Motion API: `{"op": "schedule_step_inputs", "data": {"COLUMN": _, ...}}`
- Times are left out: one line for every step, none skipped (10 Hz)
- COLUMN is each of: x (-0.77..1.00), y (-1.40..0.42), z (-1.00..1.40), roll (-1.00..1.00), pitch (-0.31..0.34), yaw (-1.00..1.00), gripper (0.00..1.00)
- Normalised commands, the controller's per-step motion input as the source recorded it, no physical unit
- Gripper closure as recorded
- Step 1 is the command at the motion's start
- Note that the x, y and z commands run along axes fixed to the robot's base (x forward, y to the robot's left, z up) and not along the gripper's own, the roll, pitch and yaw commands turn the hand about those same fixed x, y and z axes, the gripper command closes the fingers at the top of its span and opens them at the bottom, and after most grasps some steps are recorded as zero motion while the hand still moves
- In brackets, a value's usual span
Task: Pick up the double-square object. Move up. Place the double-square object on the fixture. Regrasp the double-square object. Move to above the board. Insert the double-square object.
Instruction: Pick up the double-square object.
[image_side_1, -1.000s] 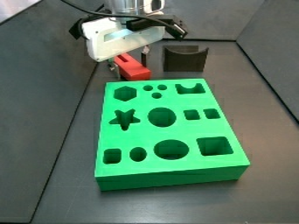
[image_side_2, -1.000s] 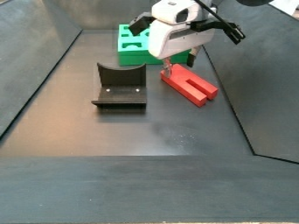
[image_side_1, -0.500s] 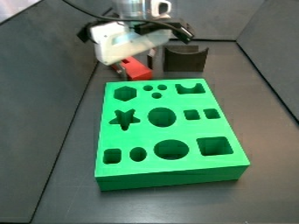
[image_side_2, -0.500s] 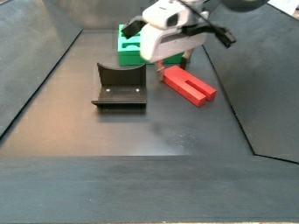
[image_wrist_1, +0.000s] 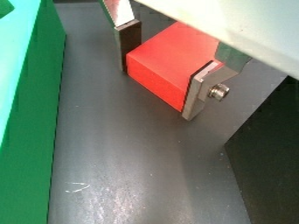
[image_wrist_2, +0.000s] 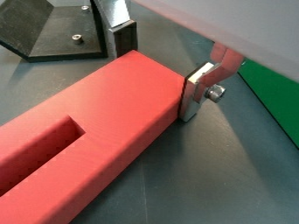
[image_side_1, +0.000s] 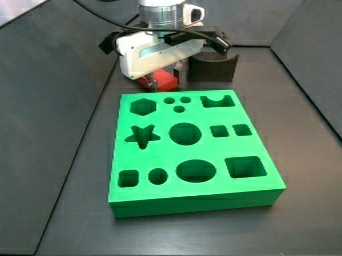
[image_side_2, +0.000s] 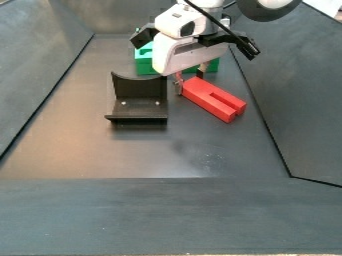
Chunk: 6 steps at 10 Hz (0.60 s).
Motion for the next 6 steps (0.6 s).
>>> {"op": "schedule_step_inputs", "data": {"x": 0.0, "y": 0.0, "z": 0.0, "roll": 0.0, "pitch": 0.0, "yaw": 0.0, "gripper": 1.0}}
{"op": "schedule_step_inputs", "data": {"x": 0.0, "y": 0.0, "z": 0.0, "roll": 0.0, "pitch": 0.0, "yaw": 0.0, "gripper": 1.0}}
{"op": "schedule_step_inputs", "data": {"x": 0.0, "y": 0.0, "z": 0.0, "roll": 0.0, "pitch": 0.0, "yaw": 0.0, "gripper": 1.0}}
{"op": "schedule_step_inputs", "data": {"x": 0.0, "y": 0.0, "z": 0.0, "roll": 0.0, "pitch": 0.0, "yaw": 0.0, "gripper": 1.0}}
{"op": "schedule_step_inputs", "data": {"x": 0.0, "y": 0.0, "z": 0.0, "roll": 0.0, "pitch": 0.0, "yaw": 0.0, "gripper": 1.0}}
{"op": "schedule_step_inputs", "data": {"x": 0.0, "y": 0.0, "z": 0.0, "roll": 0.0, "pitch": 0.0, "yaw": 0.0, "gripper": 1.0}}
